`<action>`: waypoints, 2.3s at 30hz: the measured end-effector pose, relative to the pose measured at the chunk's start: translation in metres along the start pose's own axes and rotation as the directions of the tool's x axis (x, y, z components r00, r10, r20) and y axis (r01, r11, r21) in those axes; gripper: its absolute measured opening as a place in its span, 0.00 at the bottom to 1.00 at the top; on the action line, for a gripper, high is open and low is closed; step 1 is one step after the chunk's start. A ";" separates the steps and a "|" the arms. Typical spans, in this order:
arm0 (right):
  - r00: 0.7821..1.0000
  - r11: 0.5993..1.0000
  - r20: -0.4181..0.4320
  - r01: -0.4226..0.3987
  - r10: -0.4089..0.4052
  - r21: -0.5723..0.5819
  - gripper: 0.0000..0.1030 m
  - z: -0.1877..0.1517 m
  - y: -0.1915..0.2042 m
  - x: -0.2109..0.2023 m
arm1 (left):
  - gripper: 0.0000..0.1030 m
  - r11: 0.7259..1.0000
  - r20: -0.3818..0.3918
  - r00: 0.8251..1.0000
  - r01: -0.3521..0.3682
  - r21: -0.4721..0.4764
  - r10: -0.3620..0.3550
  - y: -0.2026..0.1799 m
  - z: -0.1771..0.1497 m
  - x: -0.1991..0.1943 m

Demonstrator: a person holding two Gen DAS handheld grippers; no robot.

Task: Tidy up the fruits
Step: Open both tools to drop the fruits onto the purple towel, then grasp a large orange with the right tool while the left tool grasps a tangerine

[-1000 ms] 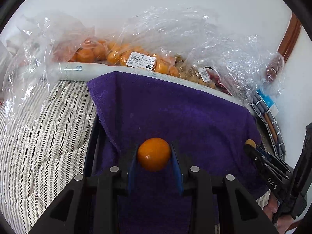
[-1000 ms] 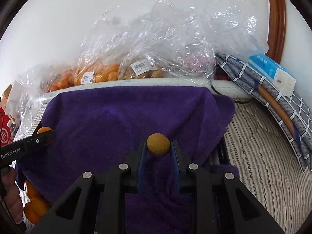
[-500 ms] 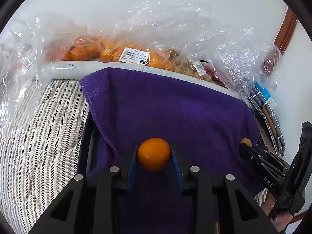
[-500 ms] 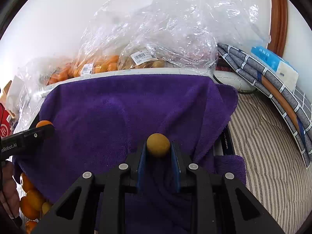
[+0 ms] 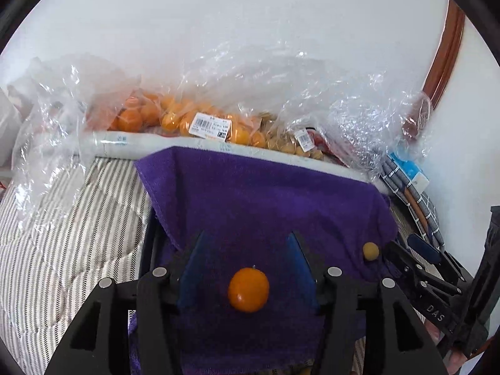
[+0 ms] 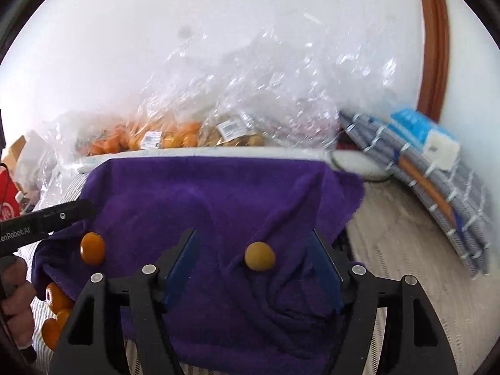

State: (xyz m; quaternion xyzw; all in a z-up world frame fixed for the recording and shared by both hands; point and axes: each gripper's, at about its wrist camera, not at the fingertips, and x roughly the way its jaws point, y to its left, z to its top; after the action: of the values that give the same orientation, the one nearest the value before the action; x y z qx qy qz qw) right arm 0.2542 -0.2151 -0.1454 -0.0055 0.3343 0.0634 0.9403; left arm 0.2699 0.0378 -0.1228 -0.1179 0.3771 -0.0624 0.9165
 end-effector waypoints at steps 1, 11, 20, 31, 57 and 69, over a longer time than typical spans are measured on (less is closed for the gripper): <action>1.000 1.000 0.000 0.002 -0.002 0.006 0.69 0.001 0.000 -0.006 | 0.51 1.000 0.011 1.000 0.000 0.006 0.000 -0.001 0.001 -0.004; 0.997 0.995 0.027 0.069 -0.071 0.070 0.69 0.002 -0.012 -0.084 | 0.50 1.000 0.020 1.000 0.007 -0.007 -0.007 0.001 -0.017 -0.060; 0.999 0.997 -0.044 -0.002 0.006 0.076 0.69 -0.032 0.006 -0.129 | 0.50 0.999 0.021 0.999 -0.032 -0.008 0.032 0.018 -0.057 -0.120; 0.979 0.988 -0.136 -0.151 0.155 0.036 0.52 -0.095 0.057 -0.125 | 0.50 0.995 -0.046 0.997 -0.062 -0.074 0.058 0.056 -0.107 -0.138; 0.966 0.985 -0.195 -0.166 0.170 0.040 0.22 -0.128 0.030 -0.096 | 0.50 0.999 -0.146 0.989 -0.020 -0.045 0.013 0.018 -0.120 -0.082; 0.960 0.975 -0.175 -0.217 0.221 0.038 0.39 -0.118 0.033 -0.086 | 0.37 0.994 -0.192 0.981 0.020 -0.103 -0.040 0.029 -0.124 -0.077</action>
State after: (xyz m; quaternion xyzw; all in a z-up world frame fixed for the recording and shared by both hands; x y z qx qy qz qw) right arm 0.1104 -0.1988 -0.1816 0.0346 0.4161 0.1632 0.8939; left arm 0.1290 0.0608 -0.1635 -0.1628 0.4653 -0.0682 0.8674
